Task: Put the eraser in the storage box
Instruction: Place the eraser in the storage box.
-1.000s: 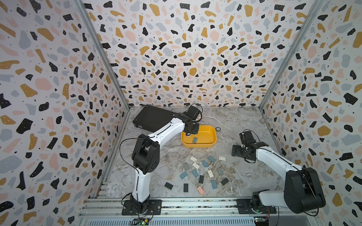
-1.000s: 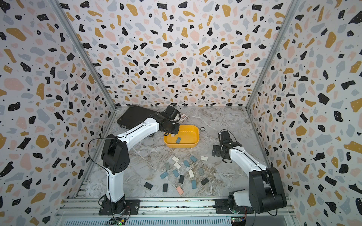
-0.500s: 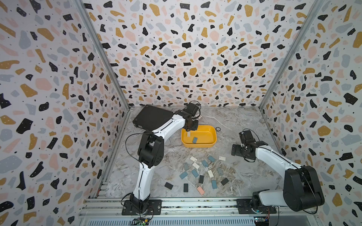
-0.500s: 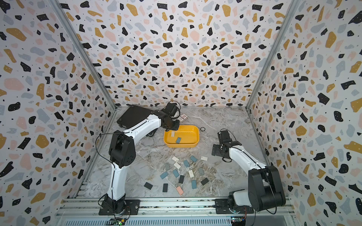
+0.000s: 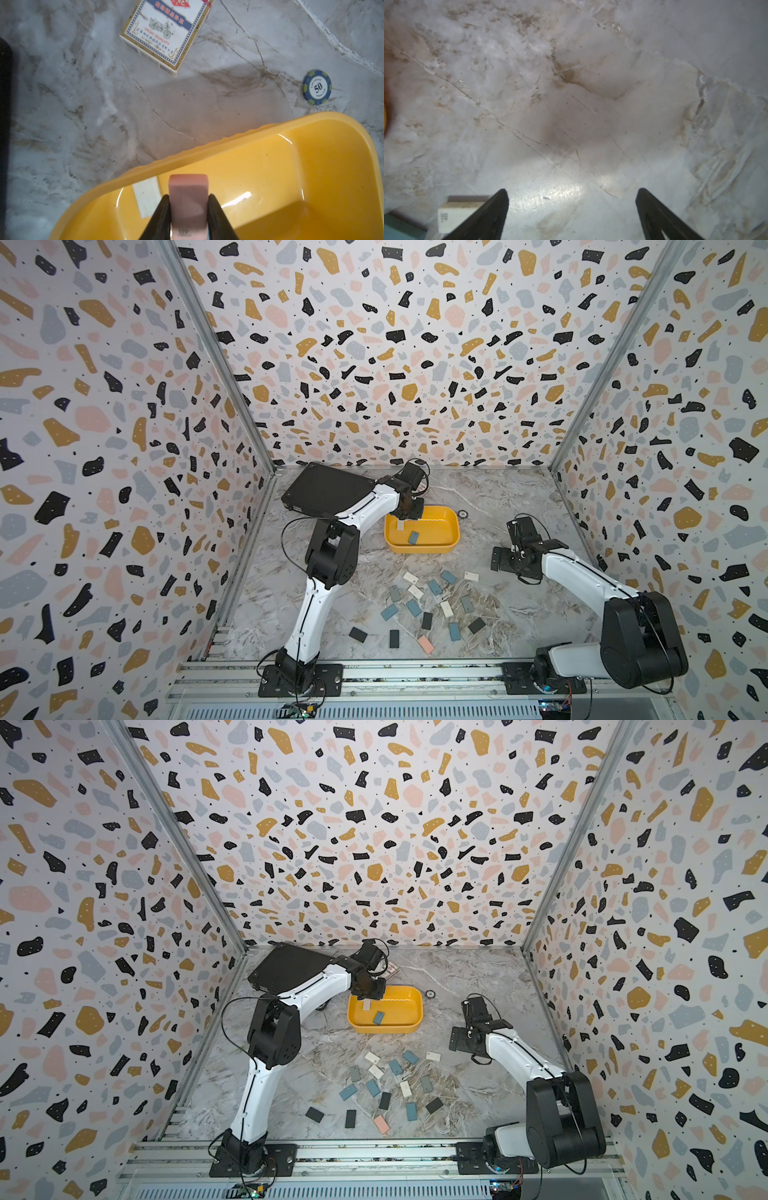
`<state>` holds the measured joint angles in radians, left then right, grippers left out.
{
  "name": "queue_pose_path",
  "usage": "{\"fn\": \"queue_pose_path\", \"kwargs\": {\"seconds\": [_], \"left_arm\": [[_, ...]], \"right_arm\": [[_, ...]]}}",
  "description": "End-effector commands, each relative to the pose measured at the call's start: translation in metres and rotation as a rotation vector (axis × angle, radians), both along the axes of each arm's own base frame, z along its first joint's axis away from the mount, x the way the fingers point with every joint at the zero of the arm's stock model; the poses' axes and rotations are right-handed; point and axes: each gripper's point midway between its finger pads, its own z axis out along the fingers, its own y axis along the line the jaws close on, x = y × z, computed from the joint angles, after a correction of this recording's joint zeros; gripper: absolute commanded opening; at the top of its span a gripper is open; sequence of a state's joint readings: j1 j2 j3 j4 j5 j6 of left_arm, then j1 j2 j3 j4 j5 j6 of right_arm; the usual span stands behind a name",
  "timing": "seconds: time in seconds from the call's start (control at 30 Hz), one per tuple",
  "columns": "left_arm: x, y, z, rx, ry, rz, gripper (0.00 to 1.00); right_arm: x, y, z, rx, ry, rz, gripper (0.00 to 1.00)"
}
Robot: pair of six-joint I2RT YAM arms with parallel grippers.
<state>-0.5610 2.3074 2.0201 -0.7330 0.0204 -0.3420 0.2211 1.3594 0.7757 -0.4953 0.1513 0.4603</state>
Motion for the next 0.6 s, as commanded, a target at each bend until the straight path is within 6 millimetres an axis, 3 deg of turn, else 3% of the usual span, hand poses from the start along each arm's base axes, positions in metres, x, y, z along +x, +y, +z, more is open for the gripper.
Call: {"fn": "queue_pose_path", "kwargs": {"seconds": [0.0,0.57], "left_arm": [[0.008,-0.005,0.0,-0.024,-0.005,0.013,0.3],[0.012,-0.004,-0.037,0.013,0.038,0.034,0.32]], "right_arm": [[0.005,0.0,0.011,-0.017,-0.017,0.005,0.98],[0.006,0.0,0.009,-0.015,-0.018,0.005,0.98]]}}
